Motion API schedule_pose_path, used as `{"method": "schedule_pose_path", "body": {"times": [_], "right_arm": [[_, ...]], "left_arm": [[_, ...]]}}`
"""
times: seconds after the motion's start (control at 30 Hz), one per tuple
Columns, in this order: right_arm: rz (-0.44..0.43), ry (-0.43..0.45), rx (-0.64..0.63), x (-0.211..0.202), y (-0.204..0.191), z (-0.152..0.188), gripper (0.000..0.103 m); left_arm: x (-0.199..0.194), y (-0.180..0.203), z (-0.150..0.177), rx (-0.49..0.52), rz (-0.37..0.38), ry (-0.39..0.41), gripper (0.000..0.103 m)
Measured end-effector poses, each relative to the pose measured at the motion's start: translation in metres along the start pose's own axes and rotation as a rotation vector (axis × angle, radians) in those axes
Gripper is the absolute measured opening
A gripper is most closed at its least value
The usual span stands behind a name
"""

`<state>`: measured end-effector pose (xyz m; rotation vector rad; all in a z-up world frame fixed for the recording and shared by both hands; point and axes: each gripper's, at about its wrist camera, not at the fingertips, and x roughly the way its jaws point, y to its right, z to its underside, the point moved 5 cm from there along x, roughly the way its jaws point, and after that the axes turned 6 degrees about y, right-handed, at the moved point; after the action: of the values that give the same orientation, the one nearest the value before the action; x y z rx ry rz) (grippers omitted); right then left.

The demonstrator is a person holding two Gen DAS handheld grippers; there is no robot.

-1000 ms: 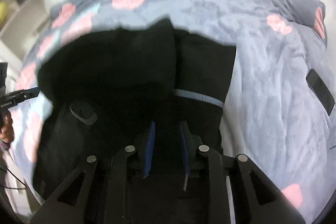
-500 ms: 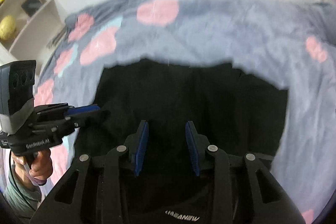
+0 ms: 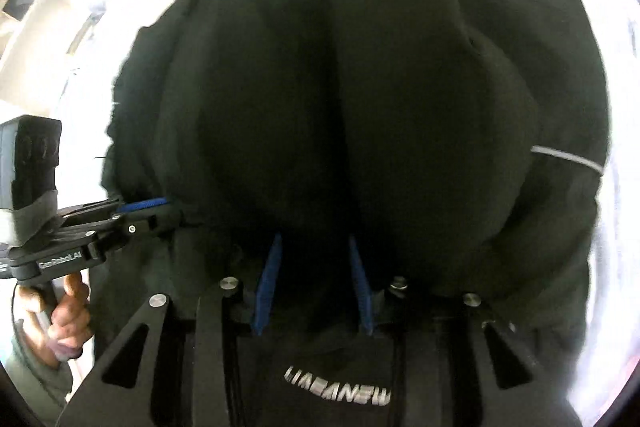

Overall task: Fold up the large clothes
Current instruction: 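Lift the hood with both grippers and fold it down over the jacket body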

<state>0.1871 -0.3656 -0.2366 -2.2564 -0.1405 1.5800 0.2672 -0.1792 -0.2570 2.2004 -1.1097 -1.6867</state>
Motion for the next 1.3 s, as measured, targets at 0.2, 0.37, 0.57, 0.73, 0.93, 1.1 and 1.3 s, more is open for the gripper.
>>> {"method": "schedule_pose_path", "body": {"times": [0.2,0.37,0.57,0.73,0.93,1.1,1.3], "right_arm": [[-0.003,0.189,-0.032,-0.076,-0.009,-0.054,0.052],[0.071,0.222,-0.057,-0.055,-0.005,-0.097,0.053],[0.101,0.006,0.145,0.041,0.046,-0.089,0.041],[0.123,0.013,0.111,0.037,0.041,-0.084,0.04],[0.113,0.088,0.049,-0.028,-0.004,-0.066,0.047],[0.098,0.049,0.001,-0.03,-0.023,-0.018,0.055],[0.076,-0.078,0.195,0.031,0.011,0.012,0.054]], "left_arm": [[-0.048,0.036,-0.055,0.09,0.034,0.17,0.029],[0.011,-0.004,-0.081,0.002,-0.083,0.091,0.03],[0.056,-0.036,-0.066,-0.064,-0.158,0.034,0.022],[0.048,-0.026,-0.066,-0.065,-0.165,0.036,0.021],[-0.01,0.025,-0.057,0.054,-0.09,0.124,0.024],[0.01,0.022,-0.027,0.093,-0.139,0.048,0.038],[0.059,-0.013,-0.018,0.011,-0.177,-0.007,0.041]]}}
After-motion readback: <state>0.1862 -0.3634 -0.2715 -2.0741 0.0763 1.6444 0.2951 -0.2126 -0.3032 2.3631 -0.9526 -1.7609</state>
